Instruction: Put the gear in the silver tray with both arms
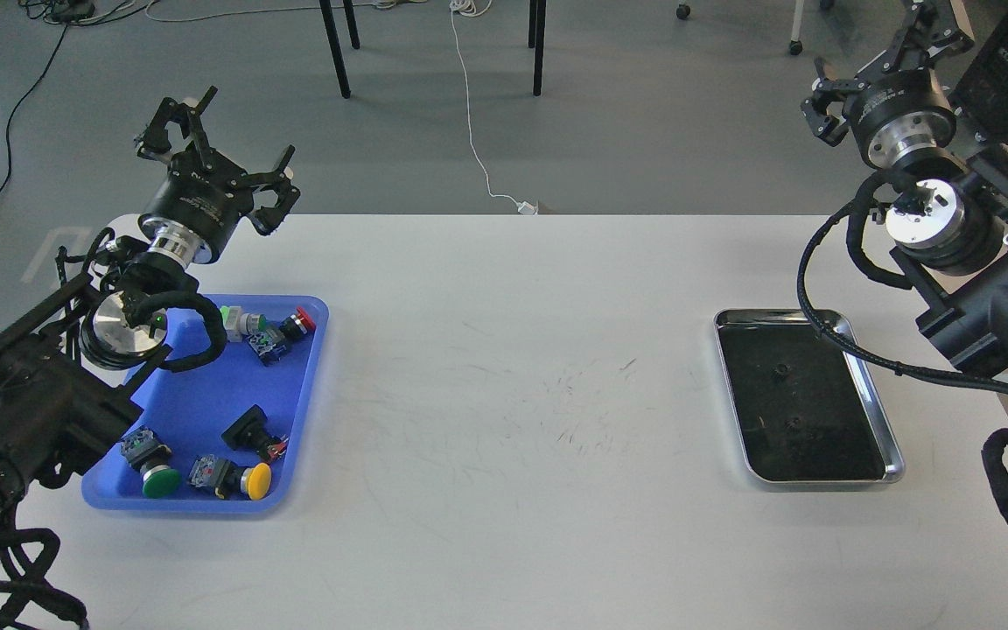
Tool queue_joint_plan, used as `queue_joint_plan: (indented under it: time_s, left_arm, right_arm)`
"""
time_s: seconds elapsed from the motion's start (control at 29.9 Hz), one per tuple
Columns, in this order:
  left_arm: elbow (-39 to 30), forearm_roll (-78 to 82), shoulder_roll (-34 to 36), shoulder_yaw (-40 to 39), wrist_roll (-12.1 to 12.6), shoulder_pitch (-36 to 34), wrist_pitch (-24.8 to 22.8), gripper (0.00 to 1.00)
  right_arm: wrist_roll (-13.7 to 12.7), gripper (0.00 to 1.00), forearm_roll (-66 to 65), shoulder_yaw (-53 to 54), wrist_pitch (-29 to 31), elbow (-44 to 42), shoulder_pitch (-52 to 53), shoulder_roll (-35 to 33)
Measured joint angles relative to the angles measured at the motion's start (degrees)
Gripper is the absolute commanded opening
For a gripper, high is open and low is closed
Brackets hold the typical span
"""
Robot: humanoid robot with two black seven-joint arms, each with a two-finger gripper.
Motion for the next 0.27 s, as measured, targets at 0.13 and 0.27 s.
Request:
queue_joint_plan:
  time_s: [0.13,0.27]
  left_arm:
    - [-0.4,-0.1,0.0,-1.5,0.0,1.1,-0.2,0.98]
    - [-0.5,-0.1,0.0,-3.0,-0.1,2.0,0.0,0.98]
  right_arm:
    - [0.0,0.99,0.9,1.9,1.6,0.3,-3.8,0.6]
    - [0.0,0.99,1.0,2.1,1.9,0.6,-5.1,0.7]
